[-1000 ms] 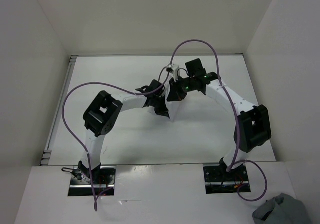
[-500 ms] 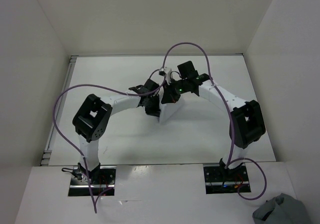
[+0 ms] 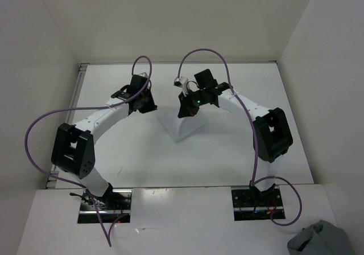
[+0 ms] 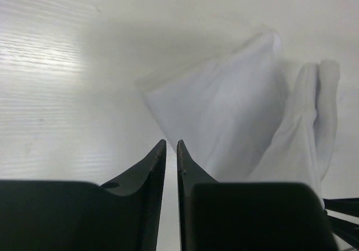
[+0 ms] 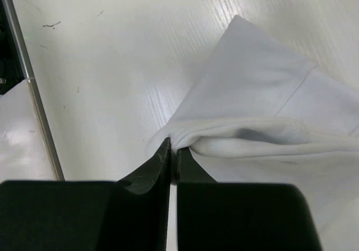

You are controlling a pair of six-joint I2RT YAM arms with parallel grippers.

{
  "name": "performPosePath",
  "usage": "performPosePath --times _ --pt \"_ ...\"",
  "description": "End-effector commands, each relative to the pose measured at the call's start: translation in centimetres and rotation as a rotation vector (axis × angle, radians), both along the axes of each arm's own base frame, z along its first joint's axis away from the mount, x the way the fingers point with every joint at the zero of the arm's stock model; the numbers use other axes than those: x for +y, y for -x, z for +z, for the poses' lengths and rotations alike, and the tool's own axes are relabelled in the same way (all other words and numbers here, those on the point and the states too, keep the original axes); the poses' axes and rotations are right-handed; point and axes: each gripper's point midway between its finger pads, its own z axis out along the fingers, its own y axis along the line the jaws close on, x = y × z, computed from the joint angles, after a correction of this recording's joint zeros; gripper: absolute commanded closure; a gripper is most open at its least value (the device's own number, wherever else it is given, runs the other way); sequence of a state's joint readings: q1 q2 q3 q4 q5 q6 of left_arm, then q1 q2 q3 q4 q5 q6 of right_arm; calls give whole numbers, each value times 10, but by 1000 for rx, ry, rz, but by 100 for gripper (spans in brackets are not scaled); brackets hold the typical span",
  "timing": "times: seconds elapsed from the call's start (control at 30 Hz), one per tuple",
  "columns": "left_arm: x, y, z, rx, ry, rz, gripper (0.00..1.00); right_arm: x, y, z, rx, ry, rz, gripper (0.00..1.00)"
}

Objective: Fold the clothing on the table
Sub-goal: Fold the skirt

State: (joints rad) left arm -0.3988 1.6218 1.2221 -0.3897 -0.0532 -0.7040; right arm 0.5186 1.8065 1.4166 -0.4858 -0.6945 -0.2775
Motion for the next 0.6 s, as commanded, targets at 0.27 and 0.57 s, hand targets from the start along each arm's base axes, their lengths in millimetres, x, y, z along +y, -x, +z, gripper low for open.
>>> performPosePath --times 0.27,0.57 --pt "13 -5 -12 8 14 3 80 83 -34 -23 9 14 77 92" --pt "36 -2 5 -21 -8 39 79 67 -54 49 -137 -144 -25 0"
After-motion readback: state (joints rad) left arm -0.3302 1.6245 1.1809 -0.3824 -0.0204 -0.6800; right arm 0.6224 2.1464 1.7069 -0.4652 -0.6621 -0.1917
